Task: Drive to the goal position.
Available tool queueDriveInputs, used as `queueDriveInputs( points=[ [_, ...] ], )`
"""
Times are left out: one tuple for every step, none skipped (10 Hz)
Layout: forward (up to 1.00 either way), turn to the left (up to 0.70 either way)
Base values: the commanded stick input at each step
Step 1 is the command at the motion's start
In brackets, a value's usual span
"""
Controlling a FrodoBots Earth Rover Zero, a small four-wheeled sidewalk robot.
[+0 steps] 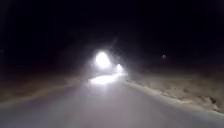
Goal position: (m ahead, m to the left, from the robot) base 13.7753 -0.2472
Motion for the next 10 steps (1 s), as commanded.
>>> queueDriveInputs(
  points=[
    [1.00, 0.07],
    [1.00, 0.07],
    [1.00, 0.04],
    [1.00, 0.04],
    [1.00, 0.04],
    [1.00, 0.05],
    [1.00, 0.09],
    [1.00, 0.17],
    [1.00, 0.17],
    [1.00, 0.17]
  ],
)
